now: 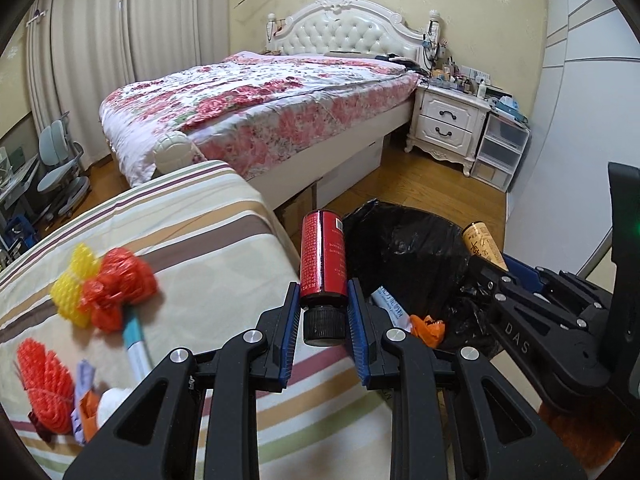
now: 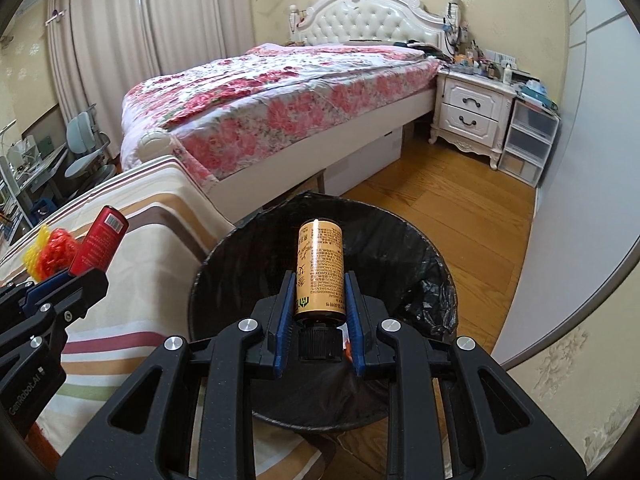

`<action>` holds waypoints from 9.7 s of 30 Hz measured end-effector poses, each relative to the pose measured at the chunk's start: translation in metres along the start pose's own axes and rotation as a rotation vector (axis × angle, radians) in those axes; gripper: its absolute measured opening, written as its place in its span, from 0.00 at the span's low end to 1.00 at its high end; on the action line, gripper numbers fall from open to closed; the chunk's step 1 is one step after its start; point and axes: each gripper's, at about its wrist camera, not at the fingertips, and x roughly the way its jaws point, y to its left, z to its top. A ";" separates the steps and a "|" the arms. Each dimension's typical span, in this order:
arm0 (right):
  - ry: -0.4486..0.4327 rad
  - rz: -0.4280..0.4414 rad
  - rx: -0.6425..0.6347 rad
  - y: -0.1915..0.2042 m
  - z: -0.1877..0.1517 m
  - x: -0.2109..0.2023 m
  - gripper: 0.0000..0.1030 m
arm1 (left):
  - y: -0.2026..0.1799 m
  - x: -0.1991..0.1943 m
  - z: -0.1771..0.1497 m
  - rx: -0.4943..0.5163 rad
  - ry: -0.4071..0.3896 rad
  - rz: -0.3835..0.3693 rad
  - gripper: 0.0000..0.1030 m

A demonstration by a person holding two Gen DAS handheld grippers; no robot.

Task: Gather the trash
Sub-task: 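Carry the red can and gold bottle in both tools over the black bin, then open the left tool to drop the can while the right tool drops the bottle, then move the left tool back to the bed and close it on the dark red ribbon, then close the right tool on the white plastic bag while the left tool holds the ribbon, then carry the ribbon and white bag in both tools over the black bin, then open the left tool to drop the ribbon while the right tool drops the bag, then move the left tool back to the bed and close it on the orange foam net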

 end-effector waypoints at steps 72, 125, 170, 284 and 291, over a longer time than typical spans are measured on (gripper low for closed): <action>0.100 0.221 -0.240 0.172 -0.069 -0.051 0.51 | 0.199 -0.120 -0.128 -0.343 0.057 0.330 0.62; 0.076 0.300 -0.352 0.229 -0.070 -0.061 0.61 | 0.234 -0.110 -0.137 -0.414 0.100 0.342 0.21; 0.118 0.353 -0.360 0.245 -0.067 -0.054 0.40 | 0.236 -0.111 -0.138 -0.414 0.092 0.335 0.21; 0.009 0.045 0.001 0.042 -0.025 -0.027 0.62 | 0.057 -0.044 -0.021 -0.094 0.001 0.133 0.68; 0.016 0.110 -0.072 0.086 -0.032 -0.037 0.62 | 0.095 -0.070 -0.042 -0.160 -0.011 0.199 0.68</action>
